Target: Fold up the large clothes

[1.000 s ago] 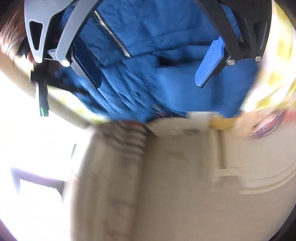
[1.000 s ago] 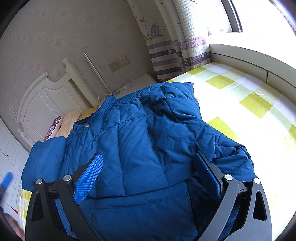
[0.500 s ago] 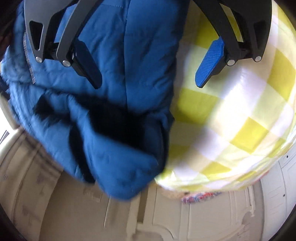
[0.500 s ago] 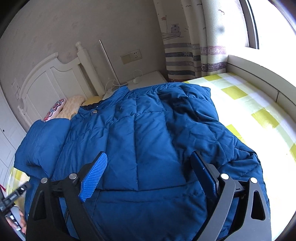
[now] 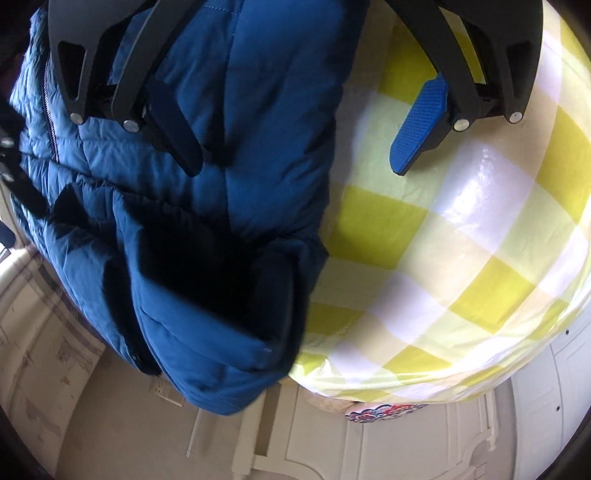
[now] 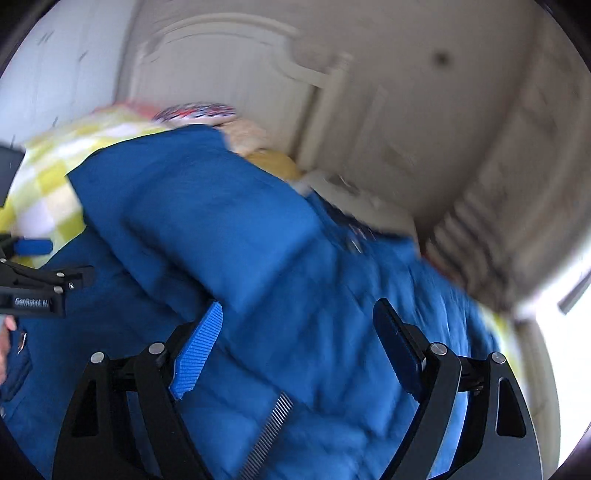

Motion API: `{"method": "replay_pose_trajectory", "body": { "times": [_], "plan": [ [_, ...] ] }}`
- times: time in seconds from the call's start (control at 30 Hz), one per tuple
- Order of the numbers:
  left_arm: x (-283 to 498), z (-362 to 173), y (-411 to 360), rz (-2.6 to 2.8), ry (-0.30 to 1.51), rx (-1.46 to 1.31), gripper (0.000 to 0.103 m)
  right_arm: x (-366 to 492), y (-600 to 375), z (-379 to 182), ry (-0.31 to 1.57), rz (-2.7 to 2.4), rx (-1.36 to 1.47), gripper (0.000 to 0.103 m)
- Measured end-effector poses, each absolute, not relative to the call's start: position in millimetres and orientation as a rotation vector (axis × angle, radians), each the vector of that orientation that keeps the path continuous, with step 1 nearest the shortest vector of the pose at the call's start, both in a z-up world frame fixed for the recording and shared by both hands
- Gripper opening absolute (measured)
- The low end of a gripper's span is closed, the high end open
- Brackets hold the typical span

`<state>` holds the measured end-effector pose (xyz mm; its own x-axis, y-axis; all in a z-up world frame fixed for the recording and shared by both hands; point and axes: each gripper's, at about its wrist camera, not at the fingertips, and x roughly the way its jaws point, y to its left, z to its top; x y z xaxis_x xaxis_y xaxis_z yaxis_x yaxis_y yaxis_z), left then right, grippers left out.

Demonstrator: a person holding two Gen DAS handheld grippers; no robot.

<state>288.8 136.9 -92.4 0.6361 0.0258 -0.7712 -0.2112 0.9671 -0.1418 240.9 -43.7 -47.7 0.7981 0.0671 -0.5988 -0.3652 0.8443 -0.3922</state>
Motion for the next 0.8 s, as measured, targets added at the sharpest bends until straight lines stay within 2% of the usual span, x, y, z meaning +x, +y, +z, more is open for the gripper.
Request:
{"method": "replay_pose_trajectory", "body": {
  "times": [0.2,0.23,0.27,0.37,0.4,0.57,0.7,0.8],
  "plan": [
    [283,-90,144,0.135,0.864,-0.248,0.1,265,23,-78,0.6,0.155,-0.781,0.08],
    [283,-90,144,0.135,0.863,-0.249,0.1,268,25,-79,0.586,0.153,-0.789,0.074],
    [283,-90,144,0.134,0.863,-0.251,0.1,270,24,-77,0.585,0.169,-0.78,0.059],
    [281,-90,142,0.134,0.861,-0.252,0.1,265,-6,-48,0.575,0.237,-0.58,0.029],
    [279,-90,142,0.134,0.861,-0.252,0.1,261,-27,-30,0.566,0.264,-0.451,0.027],
    [279,-90,142,0.134,0.861,-0.252,0.1,244,-183,21,0.527,0.283,0.192,0.025],
    [277,-92,140,0.14,0.869,-0.238,0.101,246,-284,-19,0.644,0.206,0.478,0.026],
    [277,-91,139,0.143,0.872,-0.232,0.101,252,-319,-74,0.777,0.211,0.644,0.035]
  ]
}}
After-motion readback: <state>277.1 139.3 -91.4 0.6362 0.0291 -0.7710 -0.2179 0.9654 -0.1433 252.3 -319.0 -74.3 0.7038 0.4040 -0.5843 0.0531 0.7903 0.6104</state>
